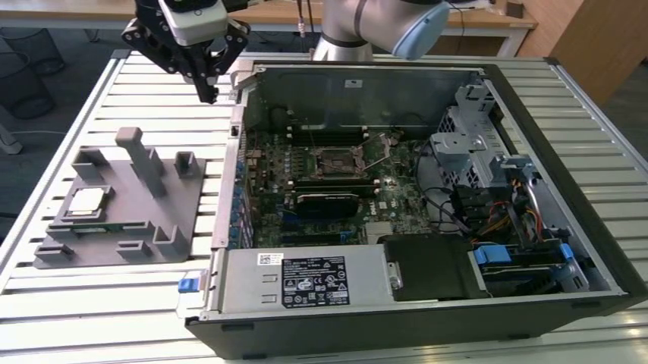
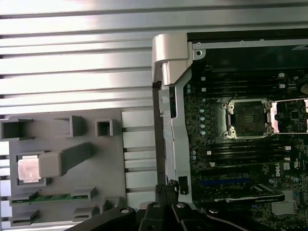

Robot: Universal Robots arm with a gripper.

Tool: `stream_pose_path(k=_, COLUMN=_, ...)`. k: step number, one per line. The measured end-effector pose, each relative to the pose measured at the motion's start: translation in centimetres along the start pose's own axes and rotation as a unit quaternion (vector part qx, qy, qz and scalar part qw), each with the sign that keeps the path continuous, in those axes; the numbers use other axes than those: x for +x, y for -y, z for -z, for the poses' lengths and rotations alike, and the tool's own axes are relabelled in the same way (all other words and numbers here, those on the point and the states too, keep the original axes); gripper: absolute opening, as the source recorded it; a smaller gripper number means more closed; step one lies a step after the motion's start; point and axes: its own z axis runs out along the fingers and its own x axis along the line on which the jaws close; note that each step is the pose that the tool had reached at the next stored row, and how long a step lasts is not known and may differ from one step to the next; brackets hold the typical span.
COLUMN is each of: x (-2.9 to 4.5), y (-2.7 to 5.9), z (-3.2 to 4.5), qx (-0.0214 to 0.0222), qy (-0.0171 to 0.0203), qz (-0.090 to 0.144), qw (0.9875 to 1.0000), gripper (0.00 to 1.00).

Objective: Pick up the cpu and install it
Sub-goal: 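Reach for the cpu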

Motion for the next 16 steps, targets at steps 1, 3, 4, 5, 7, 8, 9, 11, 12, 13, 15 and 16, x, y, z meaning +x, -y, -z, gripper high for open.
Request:
stream_pose_path(k=1, x=0.13, y=0.01, z=0.01, qx=0.0000, qy=0.0000, qz=0.000, qw=1.0000, gripper=0.11)
stream_pose_path(k=3, x=0.39, y=0.03, z=0.00, qx=0.0000, qy=0.0000, qz=0.000, qw=1.0000, gripper=0.11)
stream_pose_path(k=4, x=0.52, y=0.04, z=0.00, qx=0.0000, qy=0.0000, qz=0.000, qw=1.0000, gripper=0.11)
stream_pose_path(k=5, x=0.65, y=0.05, z=0.01, qx=0.0000, qy=0.0000, qz=0.000, qw=1.0000, gripper=0.11)
stream_pose_path(k=7, x=0.92, y=0.07, z=0.01, qx=0.0000, qy=0.0000, qz=0.000, qw=1.0000, gripper=0.11)
stream_pose_path(k=8, x=1.06, y=0.08, z=0.01, qx=0.0000, qy=-0.0001, qz=0.000, qw=1.0000, gripper=0.11)
stream_pose_path(k=9, x=1.18, y=0.09, z=0.02, qx=0.0000, qy=-0.0001, qz=0.000, qw=1.0000, gripper=0.11)
stream_pose_path(k=11, x=1.43, y=0.11, z=0.01, qx=0.0000, qy=0.0000, qz=0.000, qw=1.0000, gripper=0.11)
stream_pose_path(k=12, x=1.55, y=0.12, z=0.02, qx=0.0000, qy=0.0000, qz=0.000, qw=1.0000, gripper=0.11)
stream_pose_path(k=13, x=1.67, y=0.13, z=0.02, qx=0.0000, qy=0.0000, qz=0.000, qw=1.0000, gripper=0.11)
stream_pose_path(k=15, x=1.92, y=0.15, z=0.02, qx=0.0000, qy=-0.0001, qz=0.000, qw=1.0000, gripper=0.11)
stream_pose_path(k=16, x=2.04, y=0.15, z=0.02, qx=0.0000, qy=-0.0001, qz=0.000, qw=1.0000, gripper=0.11)
